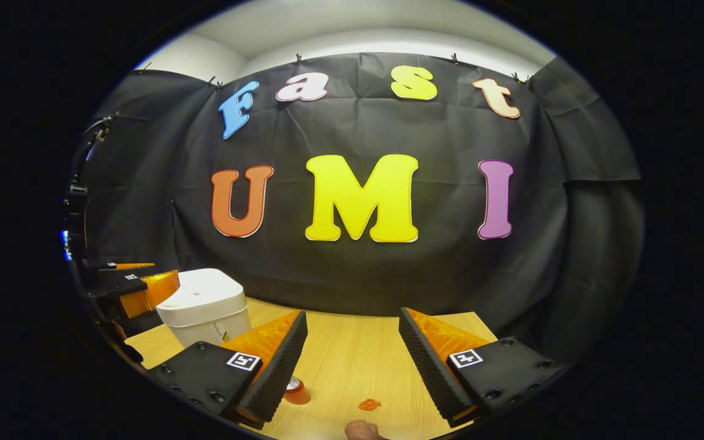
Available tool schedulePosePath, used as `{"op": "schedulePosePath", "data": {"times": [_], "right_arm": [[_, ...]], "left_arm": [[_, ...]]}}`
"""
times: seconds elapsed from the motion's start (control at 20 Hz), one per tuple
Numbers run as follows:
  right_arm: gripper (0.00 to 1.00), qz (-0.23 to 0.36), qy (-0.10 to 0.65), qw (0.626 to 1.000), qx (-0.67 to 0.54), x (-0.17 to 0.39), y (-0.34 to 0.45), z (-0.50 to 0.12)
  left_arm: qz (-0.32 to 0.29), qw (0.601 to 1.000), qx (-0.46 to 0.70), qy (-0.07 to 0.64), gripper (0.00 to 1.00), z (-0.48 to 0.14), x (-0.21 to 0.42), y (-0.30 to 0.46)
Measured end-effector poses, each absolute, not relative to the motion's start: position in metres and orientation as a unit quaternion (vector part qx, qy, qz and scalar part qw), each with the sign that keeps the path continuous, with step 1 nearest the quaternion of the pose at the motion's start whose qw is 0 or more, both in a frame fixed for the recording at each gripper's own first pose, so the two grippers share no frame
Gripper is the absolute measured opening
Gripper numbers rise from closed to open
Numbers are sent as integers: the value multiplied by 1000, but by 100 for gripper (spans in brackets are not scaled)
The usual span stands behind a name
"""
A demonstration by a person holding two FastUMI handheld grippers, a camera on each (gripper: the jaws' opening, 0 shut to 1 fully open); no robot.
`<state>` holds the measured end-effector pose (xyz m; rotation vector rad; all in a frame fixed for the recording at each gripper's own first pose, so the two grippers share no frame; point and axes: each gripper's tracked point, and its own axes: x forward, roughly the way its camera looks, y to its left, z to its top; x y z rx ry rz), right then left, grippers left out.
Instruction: Press the lid of the desktop garbage bin to open it, pick up the crumpled paper on the desktop and throw it into the bin, then pick up the pop can on the desktop and drop it into the bin, and finally close the garbage bin lid.
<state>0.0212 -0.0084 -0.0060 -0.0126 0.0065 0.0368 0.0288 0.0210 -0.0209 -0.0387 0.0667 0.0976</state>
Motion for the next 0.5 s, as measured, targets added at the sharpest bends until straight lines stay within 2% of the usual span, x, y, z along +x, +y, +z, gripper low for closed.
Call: {"op": "schedulePosePath", "data": {"times": [0.15,0.2,0.25,0.3,0.4,0.45,0.5], "right_arm": [[96,16,5,1000,-8,24,-10,-6],[96,14,8,1000,-9,26,-11,-9],[96,15,9,1000,-10,26,-10,-9],[96,14,10,1000,-11,28,-10,-10],[96,11,12,1000,-10,31,-11,-11],[96,8,12,1000,-11,33,-13,-10],[96,4,11,1000,-12,35,-15,-10]], "left_arm": [[65,997,-27,43,64,-29,38,34],[74,996,-27,46,55,-31,42,41],[84,995,-29,54,54,-36,48,47],[93,993,-29,64,41,-41,54,53],[102,991,-32,81,38,-52,62,59],[104,990,-31,89,33,-56,68,61],[104,989,-29,104,22,-62,74,61]]}}
